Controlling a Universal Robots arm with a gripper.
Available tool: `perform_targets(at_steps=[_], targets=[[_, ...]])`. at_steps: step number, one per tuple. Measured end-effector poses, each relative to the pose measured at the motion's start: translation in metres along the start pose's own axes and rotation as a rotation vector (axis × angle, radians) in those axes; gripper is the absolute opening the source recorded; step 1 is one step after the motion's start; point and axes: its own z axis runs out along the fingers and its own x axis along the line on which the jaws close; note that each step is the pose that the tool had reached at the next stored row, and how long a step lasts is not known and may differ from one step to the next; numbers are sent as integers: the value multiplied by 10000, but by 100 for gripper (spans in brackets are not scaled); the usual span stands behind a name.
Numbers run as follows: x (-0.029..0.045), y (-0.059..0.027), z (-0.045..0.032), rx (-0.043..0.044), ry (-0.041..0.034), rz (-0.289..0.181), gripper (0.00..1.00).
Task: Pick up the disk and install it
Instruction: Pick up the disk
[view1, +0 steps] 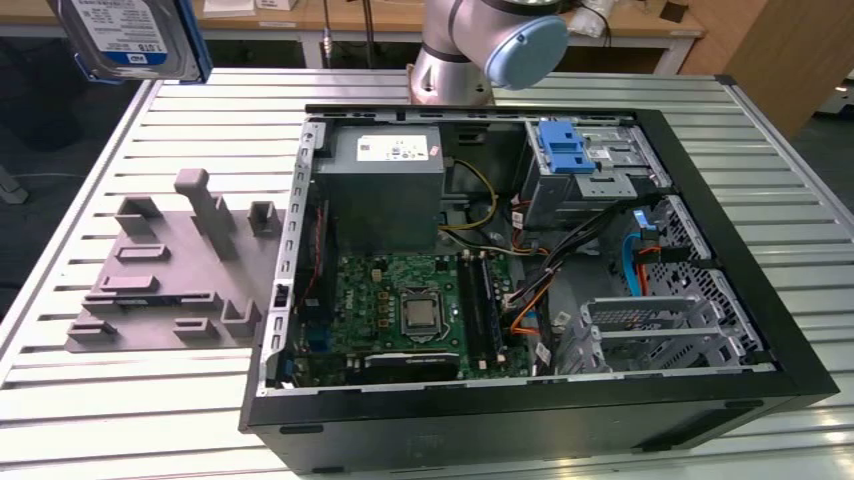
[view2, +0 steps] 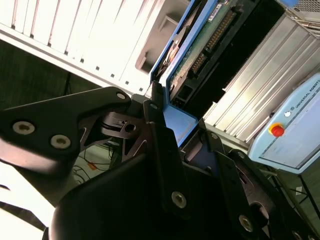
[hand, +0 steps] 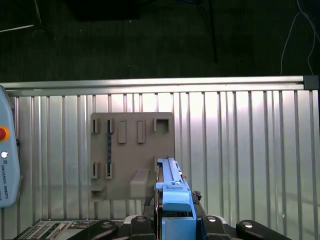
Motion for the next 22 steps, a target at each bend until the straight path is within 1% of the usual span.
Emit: perform_targets(at_steps=[12, 22], targets=[[-3, -89, -1, 0, 0, -1, 36], [-6, -144, -2, -1, 1, 1, 36]])
